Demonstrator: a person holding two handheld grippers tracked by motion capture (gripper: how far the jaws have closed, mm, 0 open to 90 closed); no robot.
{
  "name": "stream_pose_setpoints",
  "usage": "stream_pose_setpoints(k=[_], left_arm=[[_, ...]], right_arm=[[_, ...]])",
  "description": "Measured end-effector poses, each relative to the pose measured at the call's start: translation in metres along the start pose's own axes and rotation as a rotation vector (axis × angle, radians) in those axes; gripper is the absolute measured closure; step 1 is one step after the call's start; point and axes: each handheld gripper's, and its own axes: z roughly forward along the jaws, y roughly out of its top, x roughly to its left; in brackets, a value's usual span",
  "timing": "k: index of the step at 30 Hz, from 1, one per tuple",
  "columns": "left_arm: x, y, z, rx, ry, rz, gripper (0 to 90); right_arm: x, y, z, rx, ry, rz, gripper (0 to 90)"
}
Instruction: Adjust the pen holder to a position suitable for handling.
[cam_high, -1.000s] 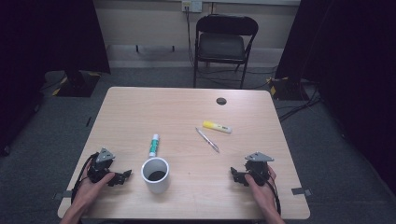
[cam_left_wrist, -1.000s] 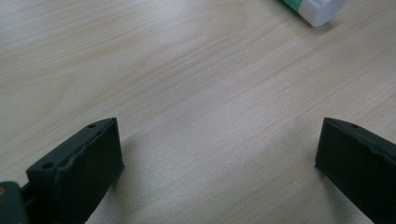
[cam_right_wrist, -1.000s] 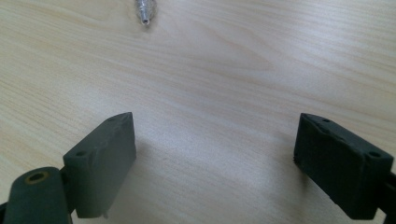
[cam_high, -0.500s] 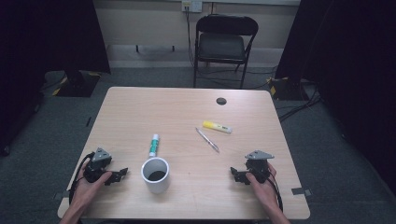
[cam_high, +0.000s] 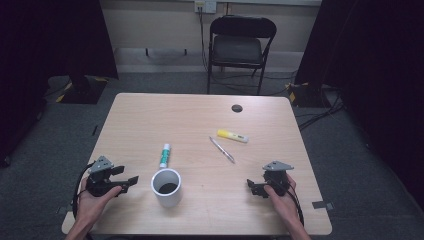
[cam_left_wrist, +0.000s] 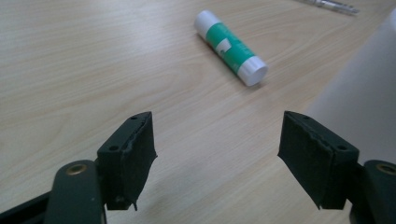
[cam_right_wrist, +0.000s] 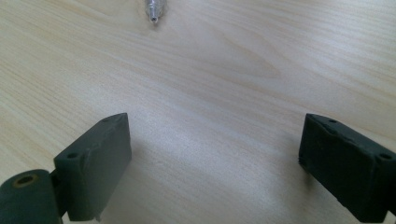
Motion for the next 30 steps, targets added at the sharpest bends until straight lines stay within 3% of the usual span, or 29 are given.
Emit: stream_pose_setpoints(k=[7, 15, 22, 26, 27, 30], left_arm=[[-0.018, 0.015, -0.008, -0.039, -0.078, 0.024, 31.2], [-0.033, 0.030, -0.016, -0.092, -0.105, 0.074, 38.1], [-0.042, 0.046, -0.021, -0.134, -0.158, 0.117, 44.5], [-0.048, 0.056, -0.020, -0.144, -0.194, 0.130, 48.8], [-0.051, 0.060, -0.017, -0.140, -0.220, 0.134, 50.7], [-0.054, 0.064, -0.014, -0.132, -0.221, 0.148, 52.0]], right_arm=[[0.000, 0.000, 0.000, 0.000, 0.001, -0.001, 8.4], [0.000, 0.000, 0.000, 0.000, 0.002, -0.001, 8.4], [0.000, 0.000, 0.000, 0.000, 0.002, -0.002, 8.4], [0.000, 0.000, 0.000, 0.000, 0.002, -0.002, 8.4], [0.000, 0.000, 0.000, 0.000, 0.002, -0.002, 8.4], [0.000, 0.000, 0.000, 0.000, 0.002, -0.001, 8.4]])
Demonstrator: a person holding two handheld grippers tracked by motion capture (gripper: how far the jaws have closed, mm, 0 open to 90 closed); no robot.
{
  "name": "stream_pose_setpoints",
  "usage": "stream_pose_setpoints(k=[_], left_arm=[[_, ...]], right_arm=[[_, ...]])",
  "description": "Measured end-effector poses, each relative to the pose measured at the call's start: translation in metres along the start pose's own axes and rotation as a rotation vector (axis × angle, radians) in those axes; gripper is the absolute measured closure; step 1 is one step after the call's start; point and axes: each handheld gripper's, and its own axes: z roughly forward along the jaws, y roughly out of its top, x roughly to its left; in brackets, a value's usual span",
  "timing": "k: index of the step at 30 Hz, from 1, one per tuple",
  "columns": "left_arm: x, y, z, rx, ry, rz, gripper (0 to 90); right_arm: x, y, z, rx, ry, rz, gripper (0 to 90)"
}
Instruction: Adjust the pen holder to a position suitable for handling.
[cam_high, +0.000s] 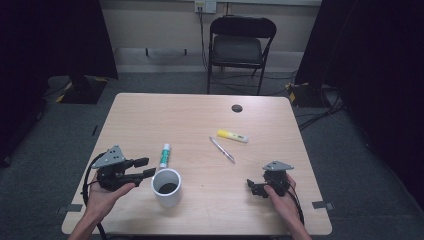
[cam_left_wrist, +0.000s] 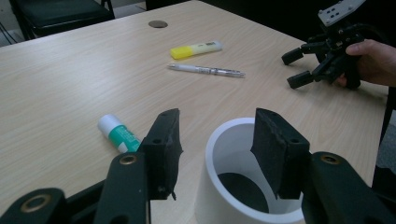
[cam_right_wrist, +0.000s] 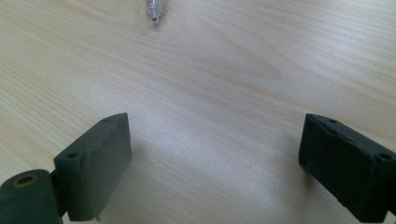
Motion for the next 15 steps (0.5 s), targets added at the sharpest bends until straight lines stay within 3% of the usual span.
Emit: stream_pose_setpoints(k=[9, 11, 15], left_arm=[[-0.001, -0.001, 0.018, 0.045, -0.068, -0.001, 50.3], [-0.002, -0.001, 0.021, 0.061, -0.063, 0.011, 50.4], [0.001, -0.004, 0.029, 0.101, -0.067, -0.003, 52.4]], right_arm=[[0.000, 0.000, 0.000, 0.001, 0.000, 0.001, 8.3], [0.000, 0.000, 0.000, 0.000, 0.000, -0.001, 8.3], [0.000, 0.000, 0.000, 0.001, 0.000, 0.001, 8.3]])
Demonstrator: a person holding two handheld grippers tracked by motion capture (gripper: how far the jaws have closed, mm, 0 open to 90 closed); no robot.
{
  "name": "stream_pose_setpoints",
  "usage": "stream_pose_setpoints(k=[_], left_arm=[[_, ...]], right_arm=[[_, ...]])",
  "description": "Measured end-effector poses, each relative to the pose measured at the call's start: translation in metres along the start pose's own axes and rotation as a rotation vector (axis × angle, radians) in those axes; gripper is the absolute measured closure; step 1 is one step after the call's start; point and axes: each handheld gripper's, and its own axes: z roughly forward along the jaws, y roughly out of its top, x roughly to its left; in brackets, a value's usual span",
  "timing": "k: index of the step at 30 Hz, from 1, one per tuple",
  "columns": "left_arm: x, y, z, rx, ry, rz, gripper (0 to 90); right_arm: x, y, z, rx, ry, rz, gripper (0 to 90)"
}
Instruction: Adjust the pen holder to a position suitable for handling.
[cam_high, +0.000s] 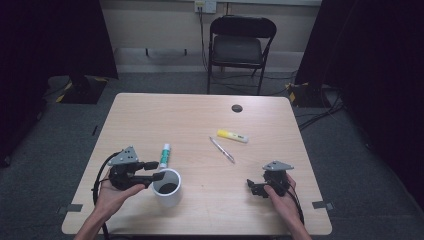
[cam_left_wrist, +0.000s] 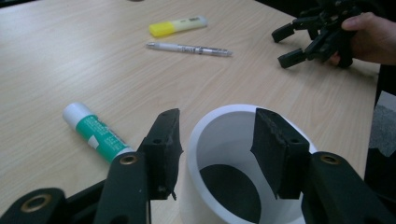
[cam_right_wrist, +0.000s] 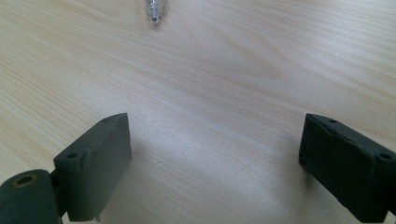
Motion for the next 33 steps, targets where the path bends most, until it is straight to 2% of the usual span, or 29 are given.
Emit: stream_pose_setpoints(k=[1, 2, 4, 5, 6, 8, 10, 13, 17, 18, 22, 25, 27, 33], left_arm=[[0.002, -0.001, 0.002, 0.008, 0.001, 0.008, 53.7], [0.005, -0.004, 0.008, 0.029, -0.002, -0.001, 56.1], [0.007, -0.005, 0.011, 0.041, -0.005, -0.004, 58.2], [0.008, -0.006, 0.014, 0.051, -0.020, -0.007, 60.1], [0.009, -0.007, 0.016, 0.064, -0.012, 0.003, 61.1], [0.011, -0.007, 0.019, 0.072, -0.011, 0.005, 65.9], [0.011, -0.007, 0.020, 0.075, -0.027, -0.002, 68.8], [0.010, -0.008, 0.023, 0.093, -0.020, 0.008, 74.7], [0.011, -0.008, 0.025, 0.087, -0.017, 0.004, 77.0], [0.010, -0.007, 0.025, 0.093, -0.013, 0.017, 77.5], [0.010, -0.006, 0.026, 0.096, -0.003, 0.022, 77.7], [0.008, -0.006, 0.029, 0.088, -0.004, 0.012, 77.7], [0.007, -0.005, 0.030, 0.095, 0.000, 0.026, 77.9], [0.005, -0.001, 0.037, 0.091, -0.011, 0.011, 77.7]], right_arm=[[0.000, 0.000, 0.000, 0.000, 0.000, 0.000, 8.3], [0.000, 0.000, 0.000, 0.000, 0.000, 0.000, 8.3], [0.000, 0.000, 0.000, 0.000, 0.000, 0.000, 8.3], [0.000, 0.000, 0.000, 0.000, 0.000, 0.001, 8.3], [0.000, 0.000, 0.000, 0.000, 0.000, 0.000, 8.4], [0.000, 0.000, 0.000, 0.000, 0.000, 0.000, 8.3], [0.000, 0.000, 0.000, 0.000, 0.000, 0.000, 8.3], [0.000, 0.000, 0.000, 0.000, 0.000, 0.001, 8.3], [0.000, 0.000, 0.000, 0.000, 0.000, 0.001, 8.3], [0.000, 0.000, 0.000, 0.000, 0.000, 0.000, 8.3], [0.000, 0.000, 0.000, 0.000, 0.000, 0.001, 8.3], [0.000, 0.000, 0.000, 0.000, 0.000, 0.001, 8.3], [0.000, 0.000, 0.000, 0.000, 0.000, 0.000, 8.3], [0.000, 0.000, 0.000, 0.000, 0.000, 0.000, 8.3]])
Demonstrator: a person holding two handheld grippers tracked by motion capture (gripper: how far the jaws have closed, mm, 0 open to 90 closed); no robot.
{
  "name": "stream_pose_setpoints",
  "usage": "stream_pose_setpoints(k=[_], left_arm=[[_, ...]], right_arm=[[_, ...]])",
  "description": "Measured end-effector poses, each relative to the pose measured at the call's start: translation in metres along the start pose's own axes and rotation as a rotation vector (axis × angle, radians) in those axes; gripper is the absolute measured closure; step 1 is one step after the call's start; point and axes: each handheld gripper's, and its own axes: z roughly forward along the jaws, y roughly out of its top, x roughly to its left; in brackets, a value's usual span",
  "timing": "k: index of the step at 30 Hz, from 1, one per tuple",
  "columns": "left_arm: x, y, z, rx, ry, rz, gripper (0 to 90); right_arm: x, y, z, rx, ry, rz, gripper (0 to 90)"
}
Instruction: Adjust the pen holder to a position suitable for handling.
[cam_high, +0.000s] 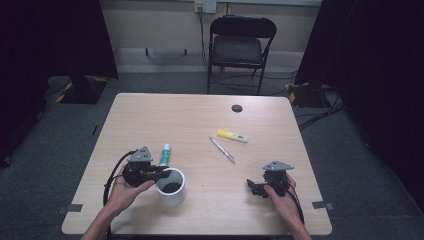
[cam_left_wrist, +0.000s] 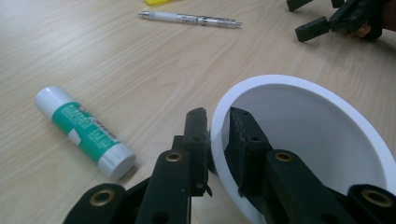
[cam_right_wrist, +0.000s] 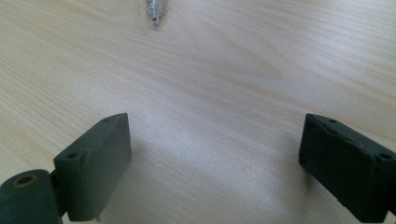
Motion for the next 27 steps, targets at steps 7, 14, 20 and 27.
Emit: stream_pose_setpoints(k=[7, 14, 20, 27], left_arm=[[-0.003, 0.004, 0.008, -0.007, -0.015, -0.017, 77.1], [-0.004, 0.008, 0.017, -0.026, -0.042, -0.032, 76.5], [-0.006, 0.013, 0.024, -0.025, -0.042, -0.027, 76.5], [-0.011, 0.022, 0.036, -0.014, -0.058, -0.018, 76.7]], right_arm=[[0.000, 0.000, 0.000, 0.000, 0.000, -0.001, 8.3], [0.000, 0.000, 0.000, 0.000, 0.001, -0.001, 8.3], [0.000, 0.000, 0.000, 0.000, 0.001, -0.001, 8.3], [0.000, 0.000, 0.000, 0.000, 0.001, -0.001, 8.3]])
